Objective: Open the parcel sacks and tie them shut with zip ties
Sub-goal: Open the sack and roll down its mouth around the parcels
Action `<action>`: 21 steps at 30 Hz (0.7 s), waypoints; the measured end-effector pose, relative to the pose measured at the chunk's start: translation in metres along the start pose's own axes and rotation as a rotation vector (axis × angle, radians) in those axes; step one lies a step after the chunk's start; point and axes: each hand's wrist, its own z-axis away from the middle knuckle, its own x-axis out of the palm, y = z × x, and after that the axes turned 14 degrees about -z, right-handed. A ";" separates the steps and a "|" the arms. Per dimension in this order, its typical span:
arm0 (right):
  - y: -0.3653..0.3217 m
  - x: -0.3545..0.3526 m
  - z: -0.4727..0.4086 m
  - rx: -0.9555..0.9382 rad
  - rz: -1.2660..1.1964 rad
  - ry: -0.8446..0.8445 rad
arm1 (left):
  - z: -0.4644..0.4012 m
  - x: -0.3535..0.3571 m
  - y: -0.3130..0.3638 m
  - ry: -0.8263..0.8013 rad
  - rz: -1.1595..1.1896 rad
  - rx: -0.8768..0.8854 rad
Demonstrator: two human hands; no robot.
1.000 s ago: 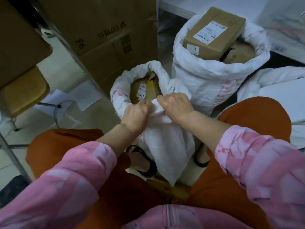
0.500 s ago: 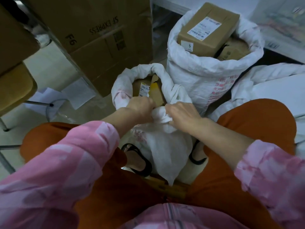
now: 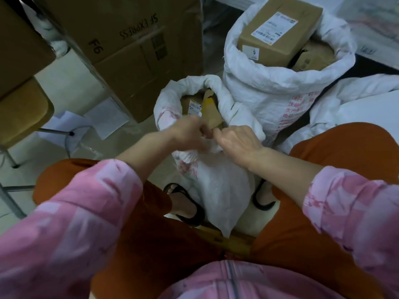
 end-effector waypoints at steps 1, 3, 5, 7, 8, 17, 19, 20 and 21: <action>-0.001 0.001 0.003 -0.041 0.042 0.048 | -0.003 -0.009 -0.006 0.001 -0.052 0.003; -0.002 0.003 0.007 -0.167 0.058 0.219 | -0.008 -0.020 -0.012 -0.126 -0.177 0.039; -0.001 0.006 0.009 -0.238 0.044 0.352 | -0.011 -0.019 -0.010 -0.274 -0.278 0.056; 0.001 0.003 0.010 -0.222 0.020 0.415 | -0.016 -0.013 -0.008 -0.213 -0.339 0.016; 0.002 -0.001 0.010 -0.173 0.013 0.403 | -0.017 -0.010 -0.008 -0.107 -0.340 -0.015; 0.023 -0.048 -0.013 0.280 -0.584 -0.207 | 0.002 0.037 -0.014 0.543 -0.335 0.131; 0.018 -0.052 -0.022 0.216 -0.399 -0.211 | 0.004 0.033 -0.012 0.613 -0.392 0.224; 0.013 -0.051 -0.025 0.204 -0.319 -0.251 | 0.004 0.033 -0.012 0.634 -0.411 0.270; 0.010 -0.049 -0.026 0.203 -0.268 -0.287 | 0.006 0.032 -0.012 0.640 -0.421 0.287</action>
